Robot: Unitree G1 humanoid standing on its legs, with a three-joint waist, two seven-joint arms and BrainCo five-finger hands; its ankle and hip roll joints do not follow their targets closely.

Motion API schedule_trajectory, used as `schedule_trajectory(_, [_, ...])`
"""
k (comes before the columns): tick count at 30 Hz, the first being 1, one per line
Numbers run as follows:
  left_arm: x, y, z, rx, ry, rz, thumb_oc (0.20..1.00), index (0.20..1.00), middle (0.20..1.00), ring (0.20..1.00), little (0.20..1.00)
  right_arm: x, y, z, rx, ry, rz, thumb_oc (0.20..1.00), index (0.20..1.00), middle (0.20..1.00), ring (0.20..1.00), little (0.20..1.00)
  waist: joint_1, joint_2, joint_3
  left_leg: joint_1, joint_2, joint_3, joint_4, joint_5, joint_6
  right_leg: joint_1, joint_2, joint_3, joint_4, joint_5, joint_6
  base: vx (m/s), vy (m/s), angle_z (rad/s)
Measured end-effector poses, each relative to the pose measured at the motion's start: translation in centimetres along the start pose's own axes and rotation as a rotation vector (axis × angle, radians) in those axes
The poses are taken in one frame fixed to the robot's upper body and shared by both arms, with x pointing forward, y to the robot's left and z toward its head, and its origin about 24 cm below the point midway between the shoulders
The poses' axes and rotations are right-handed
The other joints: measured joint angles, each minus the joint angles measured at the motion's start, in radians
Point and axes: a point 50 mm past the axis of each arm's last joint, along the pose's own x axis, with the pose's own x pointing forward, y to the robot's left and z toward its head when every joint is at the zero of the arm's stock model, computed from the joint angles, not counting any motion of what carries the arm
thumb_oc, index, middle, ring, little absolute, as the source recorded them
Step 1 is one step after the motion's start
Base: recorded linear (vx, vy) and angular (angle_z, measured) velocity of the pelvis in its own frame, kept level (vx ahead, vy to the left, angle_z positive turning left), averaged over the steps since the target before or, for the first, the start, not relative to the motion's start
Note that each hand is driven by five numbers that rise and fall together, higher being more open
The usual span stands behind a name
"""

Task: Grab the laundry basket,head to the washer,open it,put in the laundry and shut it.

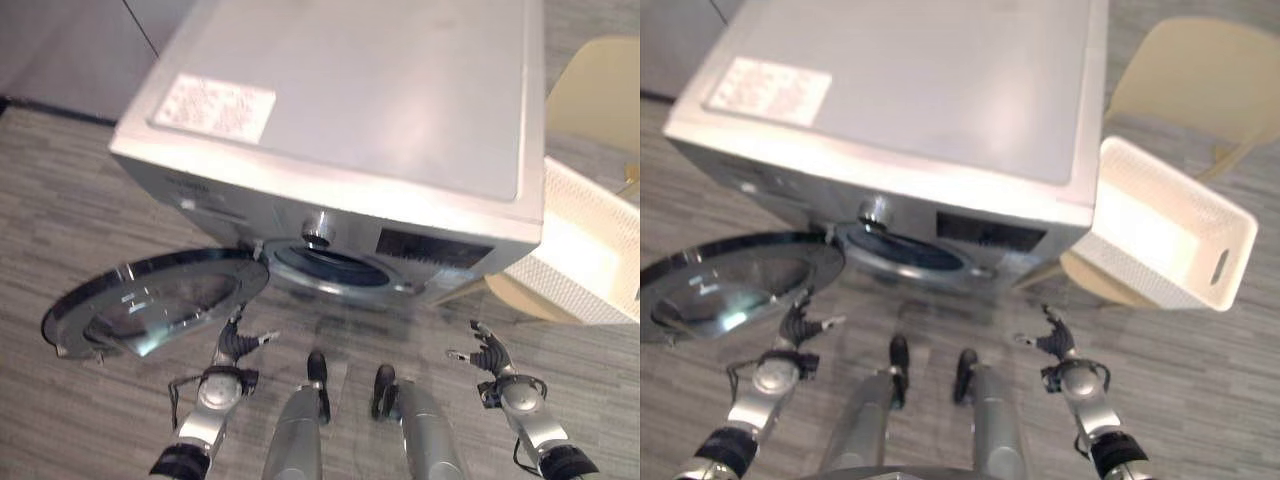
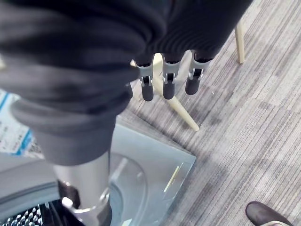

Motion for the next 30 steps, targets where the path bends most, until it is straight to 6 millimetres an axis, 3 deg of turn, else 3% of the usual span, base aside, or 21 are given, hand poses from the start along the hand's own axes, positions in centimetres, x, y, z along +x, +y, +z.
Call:
schedule_trajectory(5, [-1.8, -0.4, -4.9, 0.003, 0.201, -0.042, 1.0, 1.0, 1.0, 1.0, 1.0, -1.2, 0.0, -4.1, -0.009, 0.175, 0.007, 1.0, 1.0, 1.0, 1.0, 1.0, -0.003, 0.001, -0.021, 0.259, -0.015, 0.006, -0.202, 0.036, 0.007, 0.254, 0.019, -0.007, -0.205, 0.038, 0.023, 0.22, 0.067, -0.01])
schedule_trajectory(9, [-2.4, -0.7, -5.9, 0.007, 0.234, -0.075, 1.0, 1.0, 1.0, 1.0, 1.0, -1.6, 0.3, -5.0, -0.036, 0.21, 0.024, 1.0, 1.0, 1.0, 1.0, 1.0, -0.002, 0.004, -0.046, 0.332, -0.024, 0.01, -0.253, 0.038, 0.01, 0.319, 0.023, 0.016, -0.258, 0.049, 0.029, 0.13, 0.106, -0.08])
schedule_trajectory(11, [-3.2, -1.1, -7.1, 0.011, 0.282, -0.099, 1.0, 1.0, 1.0, 1.0, 1.0, -1.7, 0.6, -5.1, -0.034, 0.216, 0.04, 1.0, 1.0, 1.0, 1.0, 1.0, -0.001, 0.013, -0.063, 0.413, -0.019, 0.038, -0.302, 0.039, 0.012, 0.394, 0.038, 0.044, -0.337, 0.08, 0.04, 0.02, 0.166, -0.48])
schedule_trajectory(13, [-3.6, -1.6, -7.7, 0.011, 0.312, -0.111, 1.0, 1.0, 1.0, 1.0, 1.0, -2.0, 0.6, -5.3, -0.033, 0.215, 0.044, 1.0, 1.0, 1.0, 1.0, 1.0, -0.004, 0.02, -0.085, 0.423, -0.019, 0.058, -0.313, 0.039, 0.012, 0.39, 0.042, 0.072, -0.361, 0.109, 0.053, -0.2, 0.106, -0.63])
schedule_trajectory(16, [-2.5, -1.3, -6.5, 0.017, 0.273, -0.102, 1.0, 1.0, 1.0, 1.0, 1.0, -1.6, 0.9, -4.9, -0.074, 0.213, 0.062, 1.0, 1.0, 1.0, 1.0, 1.0, -0.001, 0.016, -0.085, 0.35, -0.014, 0.091, -0.291, 0.043, 0.02, 0.303, 0.044, 0.136, -0.353, 0.151, 0.076, -0.35, 0.013, -0.66])
schedule_trajectory(19, [-0.5, -0.9, -4.0, 0.022, 0.196, -0.087, 1.0, 1.0, 1.0, 1.0, 1.0, -1.6, 1.2, -5.1, -0.08, 0.227, 0.076, 1.0, 1.0, 1.0, 1.0, 1.0, -0.002, 0.016, -0.054, 0.313, -0.006, 0.106, -0.268, 0.045, 0.038, 0.273, 0.049, 0.157, -0.353, 0.188, 0.088, -0.17, -0.034, -0.19])
schedule_trajectory(20, [-0.2, -0.6, -3.5, 0.026, 0.179, -0.077, 1.0, 1.0, 1.0, 1.0, 1.0, -1.5, 1.4, -5.1, -0.078, 0.23, 0.079, 1.0, 1.0, 1.0, 1.0, 1.0, 0.0, 0.016, -0.048, 0.313, 0.001, 0.112, -0.274, 0.043, 0.047, 0.274, 0.05, 0.155, -0.355, 0.185, 0.089, -0.17, -0.119, -0.14])
schedule_trajectory(22, [0.0, -0.5, -3.2, 0.014, 0.171, -0.064, 1.0, 1.0, 1.0, 1.0, 1.0, -1.6, 1.4, -5.4, -0.082, 0.241, 0.08, 1.0, 1.0, 1.0, 1.0, 1.0, 0.009, 0.029, -0.037, 0.312, 0.016, 0.113, -0.282, 0.058, 0.056, 0.262, 0.057, 0.14, -0.19, 0.098, 0.095, -0.11, -0.147, -0.02])
schedule_trajectory(23, [-0.5, 0.0, -3.3, 0.024, 0.156, -0.052, 1.0, 1.0, 1.0, 1.0, 1.0, -2.1, 1.8, -5.9, -0.081, 0.254, 0.093, 1.0, 1.0, 1.0, 1.0, 1.0, 0.036, 0.017, -0.038, 0.331, 0.014, 0.108, -0.301, 0.078, 0.037, 0.345, 0.062, 0.127, -0.217, 0.055, 0.107, -0.19, -0.232, -0.06])
schedule_trajectory(24, [-0.8, 0.4, -3.7, 0.034, 0.163, -0.044, 1.0, 1.0, 1.0, 1.0, 1.0, -2.0, 1.8, -5.8, -0.08, 0.248, 0.092, 1.0, 1.0, 1.0, 1.0, 1.0, 0.057, 0.003, -0.032, 0.32, 0.013, 0.111, -0.3, 0.088, 0.023, 0.377, 0.062, 0.123, -0.301, 0.046, 0.095, -0.26, -0.285, -0.06])
schedule_trajectory(25, [-1.1, 0.5, -3.9, 0.031, 0.172, -0.038, 1.0, 1.0, 1.0, 1.0, 1.0, -1.7, 1.5, -5.4, -0.08, 0.234, 0.083, 1.0, 1.0, 1.0, 1.0, 1.0, 0.074, -0.002, -0.03, 0.294, 0.021, 0.099, -0.29, 0.101, 0.004, 0.401, 0.081, 0.114, -0.399, 0.059, 0.049, -0.24, -0.172, 0.15])
schedule_trajectory(27, [-1.3, 0.5, -3.8, 0.024, 0.157, -0.038, 1.0, 1.0, 1.0, 1.0, 1.0, -1.6, 1.2, -5.2, -0.085, 0.222, 0.077, 1.0, 1.0, 1.0, 1.0, 1.0, 0.085, 0.028, -0.01, 0.236, 0.05, 0.05, -0.27, 0.138, -0.037, 0.421, 0.133, 0.124, -0.5, 0.119, 0.029, -0.29, -0.11, 0.39])
schedule_trajectory(28, [-1.5, 0.6, -3.9, 0.025, 0.156, -0.036, 1.0, 1.0, 1.0, 1.0, 1.0, -1.5, 1.0, -5.2, -0.093, 0.225, 0.075, 1.0, 1.0, 1.0, 1.0, 1.0, 0.097, 0.037, 0.007, 0.213, 0.058, 0.022, -0.269, 0.172, -0.053, 0.406, 0.15, 0.117, -0.498, 0.156, 0.003, -0.27, -0.058, 0.51])
schedule_trajectory(30, [-1.3, 0.7, -3.7, 0.022, 0.151, -0.032, 1.0, 1.0, 1.0, 1.0, 1.0, -1.4, 0.0, -5.3, -0.114, 0.227, 0.057, 1.0, 1.0, 1.0, 1.0, 1.0, 0.105, 0.042, 0.028, 0.155, 0.057, -0.067, -0.288, 0.309, -0.141, 0.335, 0.152, 0.075, -0.438, 0.165, -0.043, -0.17, -0.015, 0.64])
